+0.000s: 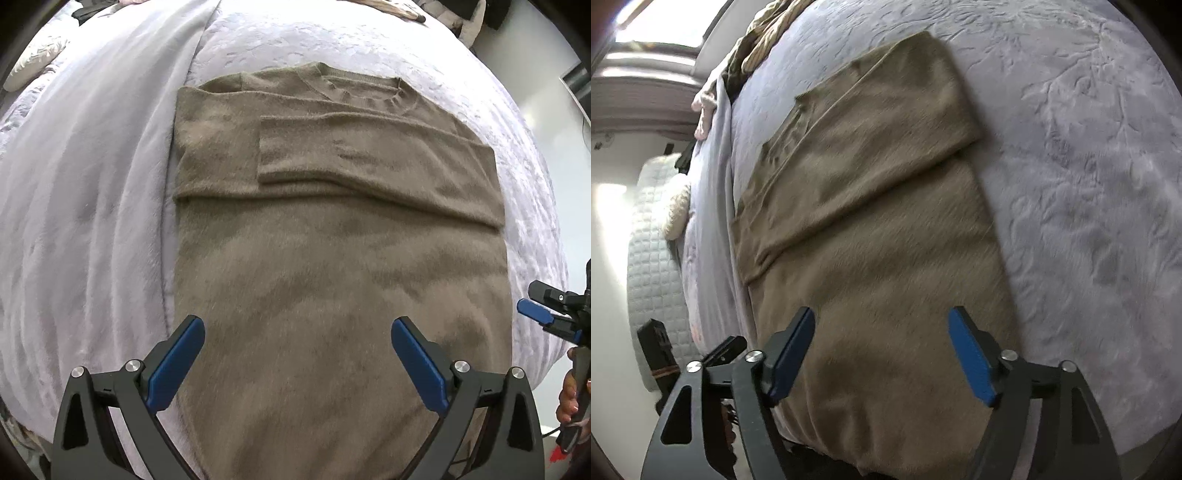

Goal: Fold small clothes
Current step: 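Move both open grippers over the sweater hem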

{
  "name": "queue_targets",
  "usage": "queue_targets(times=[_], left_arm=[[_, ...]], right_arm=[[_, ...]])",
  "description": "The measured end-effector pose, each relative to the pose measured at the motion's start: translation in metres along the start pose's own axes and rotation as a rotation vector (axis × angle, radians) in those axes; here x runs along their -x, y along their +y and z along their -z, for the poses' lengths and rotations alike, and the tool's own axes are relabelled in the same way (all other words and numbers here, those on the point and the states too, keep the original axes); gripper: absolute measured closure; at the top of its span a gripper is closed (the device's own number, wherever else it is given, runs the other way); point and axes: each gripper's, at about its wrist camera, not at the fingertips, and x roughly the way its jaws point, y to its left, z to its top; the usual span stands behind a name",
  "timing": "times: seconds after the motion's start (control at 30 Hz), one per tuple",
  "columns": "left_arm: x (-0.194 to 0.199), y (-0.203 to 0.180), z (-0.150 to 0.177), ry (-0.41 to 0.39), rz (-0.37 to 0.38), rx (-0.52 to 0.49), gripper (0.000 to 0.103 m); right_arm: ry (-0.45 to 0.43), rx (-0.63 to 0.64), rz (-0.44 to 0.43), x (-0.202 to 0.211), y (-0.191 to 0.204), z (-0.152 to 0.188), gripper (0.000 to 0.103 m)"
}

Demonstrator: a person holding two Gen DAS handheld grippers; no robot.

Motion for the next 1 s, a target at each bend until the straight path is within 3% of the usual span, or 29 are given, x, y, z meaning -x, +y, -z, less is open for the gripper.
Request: queue_targets(times=[0.17,0.27,0.43,0.57,0.8,1.0], left_arm=[[0.007,0.001,0.016,0.035,0.008,-0.004,0.002],[0.007,-0.001,0.026,0.063,-0.004,-0.011,0.002],[0.016,-0.007,0.038,0.044,-0.085,-0.033,0.002],[0.02,-0.013,0.047,0.03,-0.141,-0.041,0.002],[0.028,-0.017,0.071,0.02,-0.126,0.059,0.002],[0.035,0.008,0.1,0.029,-0.096,0.127,0.002]], right_arm=[[0.031,0.023,0.046,0.001,0.015,0.017,0.024],[0.061,0.017,0.026,-0.003,0.02,0.026,0.023],[0.099,0.019,-0.012,-0.009,0.028,0.034,0.019],[0.138,0.051,-0.043,-0.014,0.033,0.036,0.0],[0.231,0.123,-0.064,-0.03,0.036,0.04,0.0],[0.22,0.135,-0.027,-0.024,0.023,0.034,0.0]])
